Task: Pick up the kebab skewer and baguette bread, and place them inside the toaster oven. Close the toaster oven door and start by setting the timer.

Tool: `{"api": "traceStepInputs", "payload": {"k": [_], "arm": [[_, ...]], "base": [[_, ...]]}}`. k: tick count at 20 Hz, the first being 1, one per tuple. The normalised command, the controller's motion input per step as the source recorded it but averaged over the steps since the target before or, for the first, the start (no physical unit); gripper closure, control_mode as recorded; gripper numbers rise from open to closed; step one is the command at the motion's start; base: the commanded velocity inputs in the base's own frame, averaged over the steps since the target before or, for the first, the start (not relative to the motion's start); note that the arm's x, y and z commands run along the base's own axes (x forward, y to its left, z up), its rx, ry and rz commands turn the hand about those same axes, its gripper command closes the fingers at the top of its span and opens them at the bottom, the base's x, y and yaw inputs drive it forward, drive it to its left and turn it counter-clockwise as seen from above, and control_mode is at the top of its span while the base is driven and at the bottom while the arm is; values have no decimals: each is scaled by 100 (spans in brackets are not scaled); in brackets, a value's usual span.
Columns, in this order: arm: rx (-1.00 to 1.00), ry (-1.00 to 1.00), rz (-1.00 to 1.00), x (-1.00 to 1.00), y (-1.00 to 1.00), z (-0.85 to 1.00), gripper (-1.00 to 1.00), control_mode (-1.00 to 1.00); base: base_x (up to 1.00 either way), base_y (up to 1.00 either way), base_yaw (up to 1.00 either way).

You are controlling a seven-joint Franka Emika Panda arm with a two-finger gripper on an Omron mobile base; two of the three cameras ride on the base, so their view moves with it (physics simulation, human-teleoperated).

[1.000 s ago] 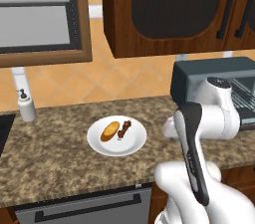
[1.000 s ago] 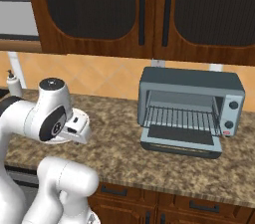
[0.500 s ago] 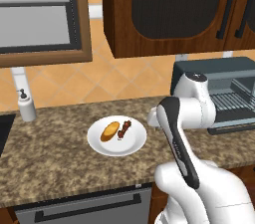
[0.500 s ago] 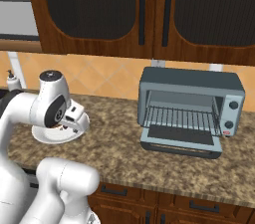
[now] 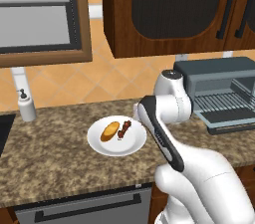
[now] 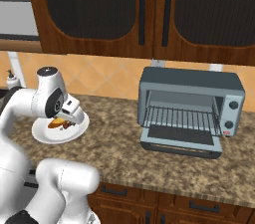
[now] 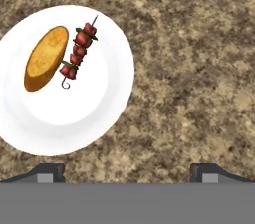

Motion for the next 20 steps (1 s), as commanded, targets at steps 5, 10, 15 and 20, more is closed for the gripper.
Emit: {"api": "traceStepInputs", "payload": {"k": [5, 10, 15, 20], "arm": [[-1, -1, -4, 29, 13, -31, -100, -100], [0, -1, -6, 47, 0, -1, -100, -100], [0, 0, -8, 46, 3, -12, -100, -100], [0, 0, -5, 31, 4, -25, -100, -100]], "base": [[0, 0, 0], [0, 0, 0], [0, 0, 0], [0, 0, 0]]}}
